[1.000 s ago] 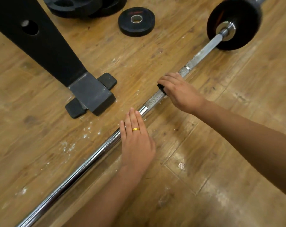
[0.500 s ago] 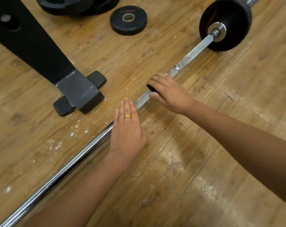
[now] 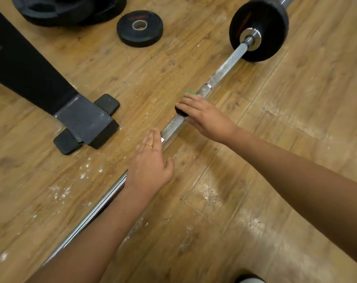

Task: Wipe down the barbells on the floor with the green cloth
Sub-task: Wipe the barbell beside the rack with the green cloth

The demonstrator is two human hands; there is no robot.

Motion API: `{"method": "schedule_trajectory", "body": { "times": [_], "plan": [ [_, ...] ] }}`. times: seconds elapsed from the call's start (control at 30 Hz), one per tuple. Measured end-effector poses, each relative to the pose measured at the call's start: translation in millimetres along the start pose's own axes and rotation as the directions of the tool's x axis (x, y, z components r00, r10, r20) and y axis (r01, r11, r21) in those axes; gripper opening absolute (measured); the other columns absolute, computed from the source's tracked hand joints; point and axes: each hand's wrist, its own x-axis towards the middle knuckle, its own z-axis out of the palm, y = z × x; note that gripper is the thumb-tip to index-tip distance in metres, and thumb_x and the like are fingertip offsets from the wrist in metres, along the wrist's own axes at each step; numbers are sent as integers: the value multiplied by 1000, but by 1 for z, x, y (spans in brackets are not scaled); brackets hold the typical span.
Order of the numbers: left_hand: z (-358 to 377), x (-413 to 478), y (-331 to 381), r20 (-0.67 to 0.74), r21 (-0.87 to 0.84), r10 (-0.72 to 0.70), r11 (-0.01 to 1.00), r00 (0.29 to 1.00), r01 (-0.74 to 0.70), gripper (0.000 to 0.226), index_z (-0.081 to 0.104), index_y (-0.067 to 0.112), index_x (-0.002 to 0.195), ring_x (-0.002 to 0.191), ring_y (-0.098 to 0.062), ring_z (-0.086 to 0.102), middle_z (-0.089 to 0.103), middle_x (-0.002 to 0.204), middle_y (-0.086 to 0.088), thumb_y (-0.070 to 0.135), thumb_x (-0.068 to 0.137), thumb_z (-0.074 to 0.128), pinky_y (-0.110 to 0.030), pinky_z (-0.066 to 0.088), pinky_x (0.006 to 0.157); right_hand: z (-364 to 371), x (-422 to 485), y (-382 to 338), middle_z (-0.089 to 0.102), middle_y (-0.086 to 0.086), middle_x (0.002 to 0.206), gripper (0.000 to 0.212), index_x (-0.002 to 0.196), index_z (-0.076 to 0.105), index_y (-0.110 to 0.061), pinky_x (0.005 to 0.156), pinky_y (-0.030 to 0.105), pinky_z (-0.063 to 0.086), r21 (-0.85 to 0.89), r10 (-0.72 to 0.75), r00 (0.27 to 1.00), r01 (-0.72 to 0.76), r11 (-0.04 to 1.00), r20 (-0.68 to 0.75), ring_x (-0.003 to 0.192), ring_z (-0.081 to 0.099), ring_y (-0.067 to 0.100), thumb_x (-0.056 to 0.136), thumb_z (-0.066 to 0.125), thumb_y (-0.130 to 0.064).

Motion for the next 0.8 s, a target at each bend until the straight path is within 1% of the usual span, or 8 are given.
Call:
{"method": "schedule_trajectory", "body": {
  "times": [0.07,0.17,0.23,0.33,0.47,0.6,0.7,0.8],
  "plan": [
    [1,-2,4,-19,-26,-12,1000,1000,12,85,8,6,161,154,-26,20,18,167,-15,41,96,50,-37,16,124,-10,3,15,50,17,146,42,142,50,2,121,47,27,-8,40,999,-40,999,9,144,35,37,101,53,-5],
    [4,-4,7,-30,-32,-4,999,1000,3,87,7,5,161,155,-25,13,14,168,-14,43,96,50,-40,15,127,-20,6,25,47,15,149,44,144,48,1,122,47,24,-21,231,972,-232,973,-39,148,29,35,101,47,0],
    [7,-6,9,-24,-34,3,999,1000,-4,89,4,5,161,156,-24,7,10,168,-14,44,96,51,-41,13,127,-15,2,11,50,18,146,41,141,50,3,122,49,22,-32,211,976,-213,977,-52,145,33,38,100,46,3],
    [10,-10,12,-29,-22,35,999,999,-35,91,2,3,160,156,-26,5,7,169,-15,40,94,53,-39,5,127,-10,-12,-7,49,17,146,41,142,50,1,121,49,23,-20,63,997,-63,998,34,141,39,35,101,47,-1],
    [13,-17,19,-37,-21,66,998,997,-66,91,5,1,160,156,-27,6,9,168,-17,37,93,54,-39,0,127,-26,-12,9,49,17,146,44,141,51,1,118,47,29,-40,136,990,-135,990,36,138,42,36,98,54,-1],
    [16,-25,31,-51,-37,78,996,996,-80,91,7,-1,159,156,-28,5,9,167,-19,34,91,56,-39,-1,126,-21,-27,12,42,15,153,42,144,49,-6,123,38,15,-18,166,986,-166,986,14,148,30,32,105,47,-21],
    [19,-31,38,-49,-61,88,994,995,-91,94,0,1,159,157,-28,-1,2,168,-17,34,92,56,-40,-3,126,-20,-35,19,28,12,162,49,147,48,-18,124,49,11,-38,211,977,-211,977,-1,154,11,30,106,41,-44],
    [22,-37,45,-39,-73,94,993,995,-97,95,-4,3,159,157,-26,-3,-2,168,-16,34,92,55,-40,-4,126,-25,-41,26,17,5,167,59,153,38,-23,124,50,8,-3,260,966,-260,966,-5,155,0,27,103,43,-54]
  ]
}}
